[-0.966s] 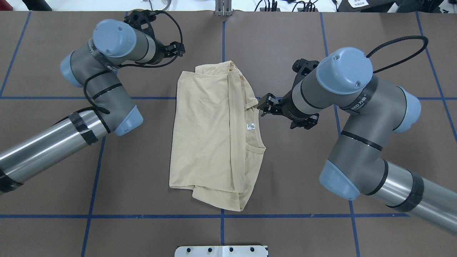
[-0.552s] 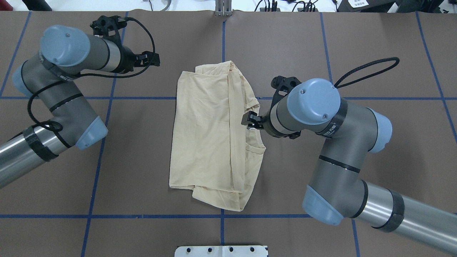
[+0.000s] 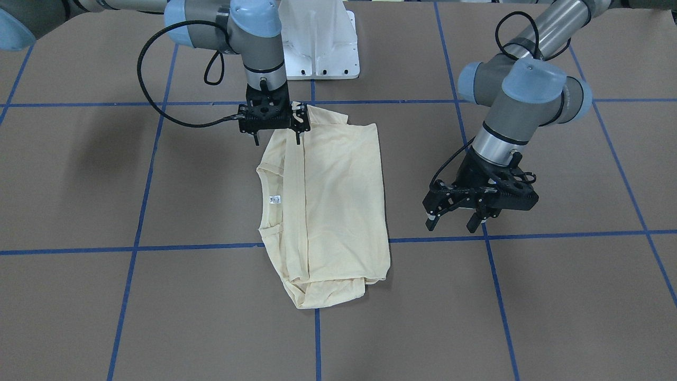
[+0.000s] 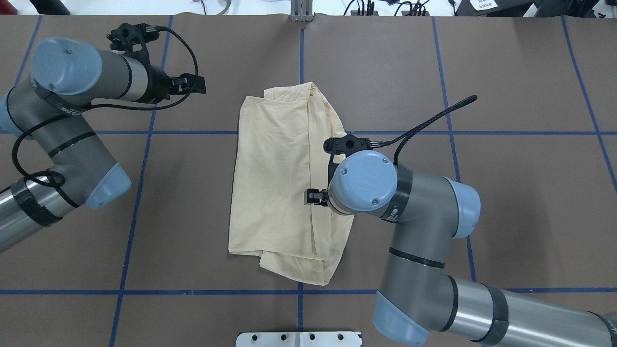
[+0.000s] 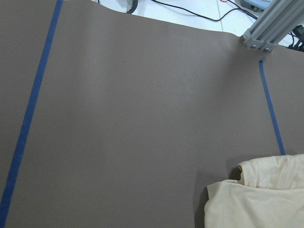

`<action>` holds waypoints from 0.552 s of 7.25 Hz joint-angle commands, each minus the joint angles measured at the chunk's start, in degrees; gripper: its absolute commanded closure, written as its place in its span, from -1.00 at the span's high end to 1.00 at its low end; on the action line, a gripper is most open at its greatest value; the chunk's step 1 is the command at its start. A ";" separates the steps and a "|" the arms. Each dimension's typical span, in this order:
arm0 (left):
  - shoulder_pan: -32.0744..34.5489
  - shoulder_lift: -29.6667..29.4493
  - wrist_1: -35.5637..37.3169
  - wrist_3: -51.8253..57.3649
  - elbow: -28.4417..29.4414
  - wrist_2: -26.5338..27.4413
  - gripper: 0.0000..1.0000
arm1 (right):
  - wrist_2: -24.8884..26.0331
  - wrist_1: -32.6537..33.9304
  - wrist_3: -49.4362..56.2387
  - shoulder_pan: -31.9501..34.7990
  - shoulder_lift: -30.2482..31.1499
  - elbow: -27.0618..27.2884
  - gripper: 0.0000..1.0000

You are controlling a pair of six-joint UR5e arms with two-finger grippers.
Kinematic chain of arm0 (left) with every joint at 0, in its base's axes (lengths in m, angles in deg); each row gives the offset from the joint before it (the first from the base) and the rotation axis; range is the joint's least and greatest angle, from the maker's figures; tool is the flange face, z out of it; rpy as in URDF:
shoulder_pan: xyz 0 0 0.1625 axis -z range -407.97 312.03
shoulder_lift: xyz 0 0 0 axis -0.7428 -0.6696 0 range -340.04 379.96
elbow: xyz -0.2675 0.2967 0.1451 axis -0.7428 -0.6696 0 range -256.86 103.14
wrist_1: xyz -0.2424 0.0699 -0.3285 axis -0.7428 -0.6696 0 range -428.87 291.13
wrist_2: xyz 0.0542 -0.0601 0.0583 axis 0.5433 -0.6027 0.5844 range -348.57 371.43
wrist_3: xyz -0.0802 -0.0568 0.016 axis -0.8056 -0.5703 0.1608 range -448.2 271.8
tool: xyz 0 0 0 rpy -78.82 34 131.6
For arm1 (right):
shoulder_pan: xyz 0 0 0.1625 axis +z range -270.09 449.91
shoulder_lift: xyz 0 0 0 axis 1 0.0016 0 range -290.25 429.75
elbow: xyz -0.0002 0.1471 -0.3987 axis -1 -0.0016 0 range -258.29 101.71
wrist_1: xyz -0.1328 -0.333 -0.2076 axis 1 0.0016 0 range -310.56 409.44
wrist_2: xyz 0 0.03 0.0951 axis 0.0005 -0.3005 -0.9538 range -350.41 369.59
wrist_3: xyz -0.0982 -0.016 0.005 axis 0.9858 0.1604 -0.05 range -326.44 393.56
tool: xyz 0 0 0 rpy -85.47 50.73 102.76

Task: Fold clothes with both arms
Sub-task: 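Lower the right gripper onto the shirt's middle while left gripper withdraws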

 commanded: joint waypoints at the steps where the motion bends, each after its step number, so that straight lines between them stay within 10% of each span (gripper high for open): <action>1: 0.00 0.74 -0.03 0.01 -0.34 -0.35 1.00 | 1.67 1.08 2.74 -2.58 -4.17 -6.57 1.00; 4: -0.08 0.92 -0.03 0.01 -0.17 -0.44 1.00 | 1.85 1.95 3.62 -4.43 -3.30 -8.26 1.00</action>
